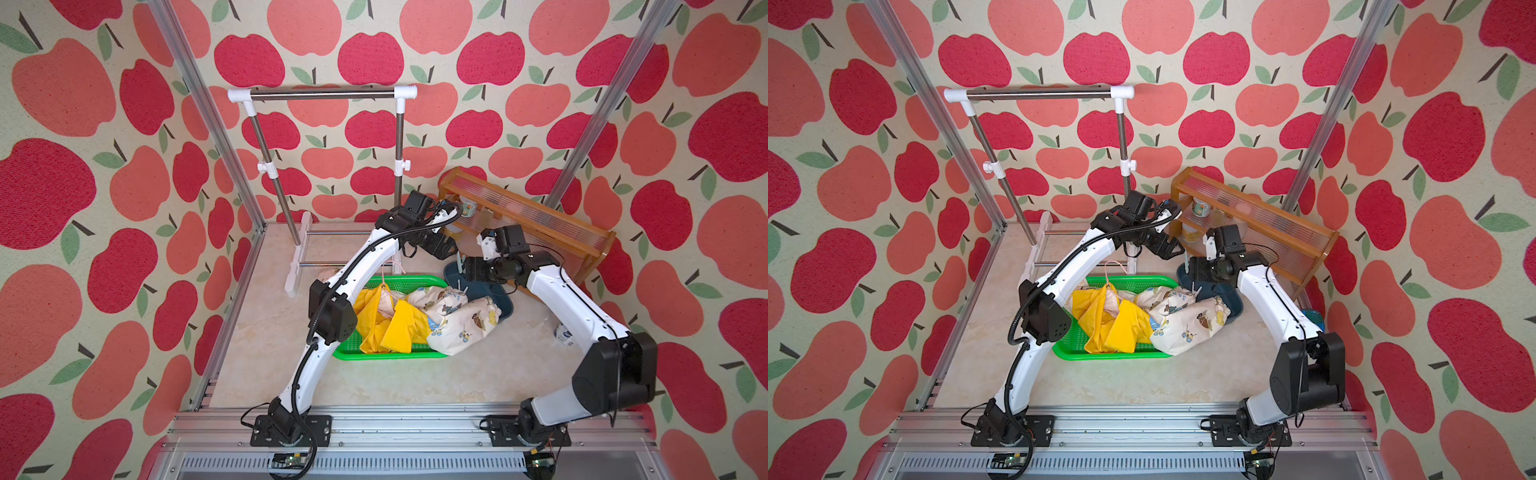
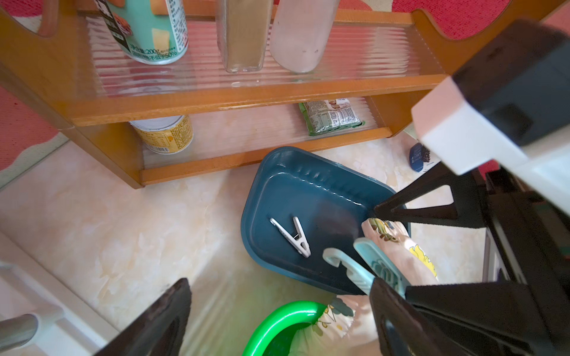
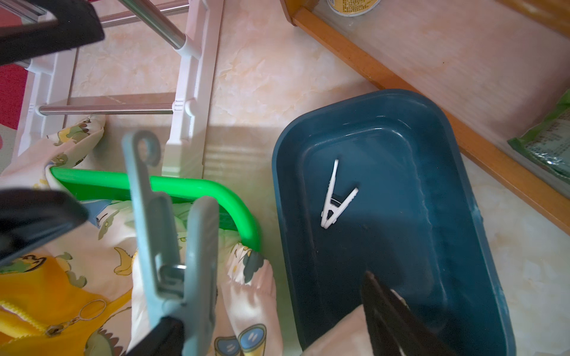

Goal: Remove the clothespins securing jackets to the hanger
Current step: Adjust the clothespin.

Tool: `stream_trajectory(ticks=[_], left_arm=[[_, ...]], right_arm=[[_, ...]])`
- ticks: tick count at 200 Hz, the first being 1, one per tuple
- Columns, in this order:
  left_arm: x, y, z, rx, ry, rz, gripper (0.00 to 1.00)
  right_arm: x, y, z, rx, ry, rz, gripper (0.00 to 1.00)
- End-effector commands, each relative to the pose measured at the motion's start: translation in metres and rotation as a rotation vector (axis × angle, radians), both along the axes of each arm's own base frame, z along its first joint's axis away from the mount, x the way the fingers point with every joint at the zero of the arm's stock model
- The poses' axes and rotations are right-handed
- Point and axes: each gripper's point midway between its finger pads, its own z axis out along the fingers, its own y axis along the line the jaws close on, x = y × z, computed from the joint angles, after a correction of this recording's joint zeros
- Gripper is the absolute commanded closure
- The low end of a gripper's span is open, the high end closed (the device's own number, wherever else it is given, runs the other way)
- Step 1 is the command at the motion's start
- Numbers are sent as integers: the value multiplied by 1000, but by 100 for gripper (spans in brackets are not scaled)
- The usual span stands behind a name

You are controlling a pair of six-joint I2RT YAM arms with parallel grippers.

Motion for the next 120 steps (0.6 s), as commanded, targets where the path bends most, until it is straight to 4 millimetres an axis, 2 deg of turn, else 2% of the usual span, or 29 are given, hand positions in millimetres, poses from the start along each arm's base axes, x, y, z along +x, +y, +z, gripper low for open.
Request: stream_trajectory(ticks=[1, 25, 89, 120], left_arm=[[-2, -13, -7, -46, 68, -6, 9], [-5, -19, -10, -74, 111, -16, 10], [-22, -33, 9, -199, 229, -70, 18], [-23, -25, -2, -152, 259, -24, 20]], right_arm=[[-4, -1, 11, 16, -41, 22, 23], [-3, -1, 15, 26, -72, 25, 23], [3, -8, 10, 16, -122, -13, 23], [11, -14, 8, 9, -141, -53, 23]])
